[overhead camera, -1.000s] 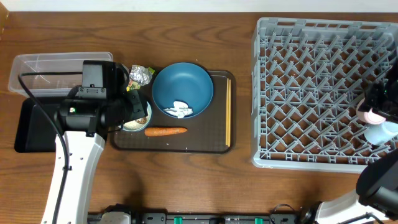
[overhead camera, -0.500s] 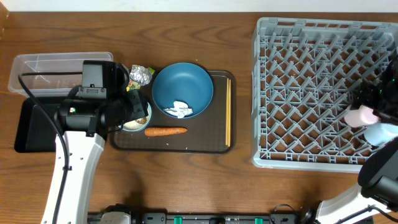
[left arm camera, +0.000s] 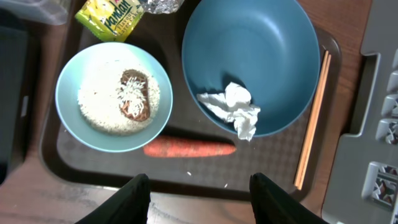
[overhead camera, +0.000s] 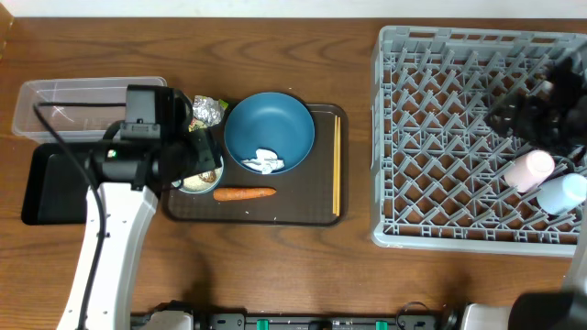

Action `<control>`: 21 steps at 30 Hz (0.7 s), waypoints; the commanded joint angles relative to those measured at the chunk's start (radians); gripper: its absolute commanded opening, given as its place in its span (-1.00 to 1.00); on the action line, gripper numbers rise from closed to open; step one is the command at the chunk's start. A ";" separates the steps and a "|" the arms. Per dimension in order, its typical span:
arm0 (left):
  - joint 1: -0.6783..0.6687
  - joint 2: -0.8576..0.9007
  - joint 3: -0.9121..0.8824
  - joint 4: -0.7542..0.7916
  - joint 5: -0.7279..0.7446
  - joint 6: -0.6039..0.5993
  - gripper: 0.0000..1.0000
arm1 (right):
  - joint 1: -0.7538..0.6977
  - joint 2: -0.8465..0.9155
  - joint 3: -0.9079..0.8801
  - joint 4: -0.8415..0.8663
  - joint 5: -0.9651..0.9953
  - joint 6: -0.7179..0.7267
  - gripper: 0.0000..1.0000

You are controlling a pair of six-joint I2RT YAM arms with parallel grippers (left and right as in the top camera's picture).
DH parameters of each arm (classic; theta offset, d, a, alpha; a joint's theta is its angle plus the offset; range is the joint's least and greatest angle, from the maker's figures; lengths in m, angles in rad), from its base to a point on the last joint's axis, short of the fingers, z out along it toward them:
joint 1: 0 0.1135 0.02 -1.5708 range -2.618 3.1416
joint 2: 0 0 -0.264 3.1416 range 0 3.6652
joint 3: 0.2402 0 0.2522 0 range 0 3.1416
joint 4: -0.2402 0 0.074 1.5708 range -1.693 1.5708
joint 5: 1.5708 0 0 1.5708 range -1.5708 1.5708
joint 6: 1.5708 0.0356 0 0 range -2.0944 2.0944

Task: Sort waste into correct bins and load items into the dishwasher rack
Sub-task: 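Grasp the white tissue from the blue plate with the left gripper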

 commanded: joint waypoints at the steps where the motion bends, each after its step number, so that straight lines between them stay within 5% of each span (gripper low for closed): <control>1: -0.018 0.052 0.009 0.034 -0.005 0.017 0.06 | 0.090 -0.030 0.010 -0.005 -0.057 -0.035 0.72; 8: -0.127 0.208 0.009 0.171 -0.006 0.018 0.06 | 0.213 -0.030 0.008 -0.045 0.007 -0.037 0.74; 21: -0.238 0.496 0.009 0.249 -0.006 0.017 0.02 | 0.217 -0.030 0.008 -0.069 0.021 -0.037 0.75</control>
